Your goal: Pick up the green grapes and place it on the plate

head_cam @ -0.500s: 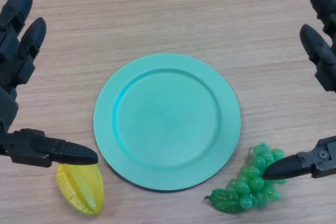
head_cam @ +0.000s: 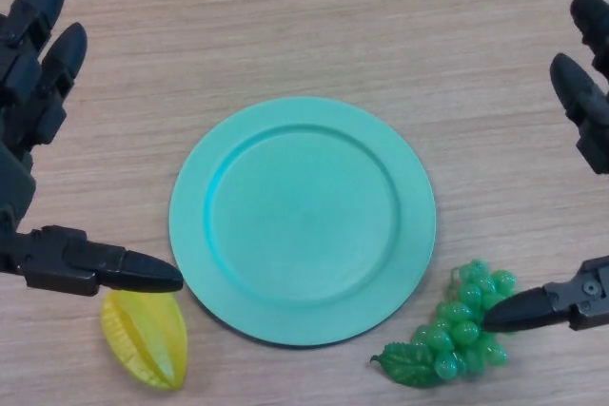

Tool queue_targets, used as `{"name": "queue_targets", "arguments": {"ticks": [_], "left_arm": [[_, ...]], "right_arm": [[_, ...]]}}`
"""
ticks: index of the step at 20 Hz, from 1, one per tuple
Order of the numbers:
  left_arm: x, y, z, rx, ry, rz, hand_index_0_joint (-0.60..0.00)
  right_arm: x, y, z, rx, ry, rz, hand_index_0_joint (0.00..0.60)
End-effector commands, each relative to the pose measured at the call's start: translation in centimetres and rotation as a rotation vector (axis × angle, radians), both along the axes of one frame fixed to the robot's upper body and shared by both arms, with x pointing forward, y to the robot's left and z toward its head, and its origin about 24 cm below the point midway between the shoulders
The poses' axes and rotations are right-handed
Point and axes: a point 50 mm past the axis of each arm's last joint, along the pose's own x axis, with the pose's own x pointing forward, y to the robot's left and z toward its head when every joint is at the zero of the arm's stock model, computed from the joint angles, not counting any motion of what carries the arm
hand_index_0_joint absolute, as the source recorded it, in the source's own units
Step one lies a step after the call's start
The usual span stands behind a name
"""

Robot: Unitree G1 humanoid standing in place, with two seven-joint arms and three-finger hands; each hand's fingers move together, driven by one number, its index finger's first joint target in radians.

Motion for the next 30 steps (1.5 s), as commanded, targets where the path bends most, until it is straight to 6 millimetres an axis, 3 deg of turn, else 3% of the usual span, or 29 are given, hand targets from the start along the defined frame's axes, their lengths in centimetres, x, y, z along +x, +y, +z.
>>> {"name": "queue_targets", "arguments": {"ticks": [1,11,23,24,27,28,29,30], "left_arm": [[-1.1,-0.2,2.6,0.088,-0.199,0.006,0.0],[-1.1,-0.2,2.4,0.046,-0.168,-0.019,0.0],[-1.4,0.4,2.5,0.067,-0.188,0.017,0.0],[-1.4,0.4,2.5,0.067,-0.188,0.017,0.0],[-1.5,0.5,2.4,0.069,-0.189,0.024,0.0],[-1.7,0.5,2.3,0.069,-0.188,0.028,0.0],[-1.8,0.6,2.2,0.069,-0.19,0.033,0.0],[-1.8,0.6,2.2,0.07,-0.19,0.033,0.0]], "right_arm": [[-0.9,0.2,1.2,-0.071,-0.196,0.01,0.0],[2.1,0.7,-6.6,-0.186,-0.028,0.028,0.0],[4.1,-0.8,-11.9,-0.319,-0.028,0.081,0.0],[4.1,-0.8,-11.9,-0.318,-0.029,0.078,0.05],[4.6,-1.2,-12.3,-0.319,-0.049,0.017,0.45],[5.0,-1.3,-12.4,-0.328,-0.068,-0.019,0.549],[5.2,-1.3,-12.7,-0.359,-0.074,-0.04,0.6],[5.2,-1.3,-12.8,-0.382,-0.072,-0.039,0.6]]}}
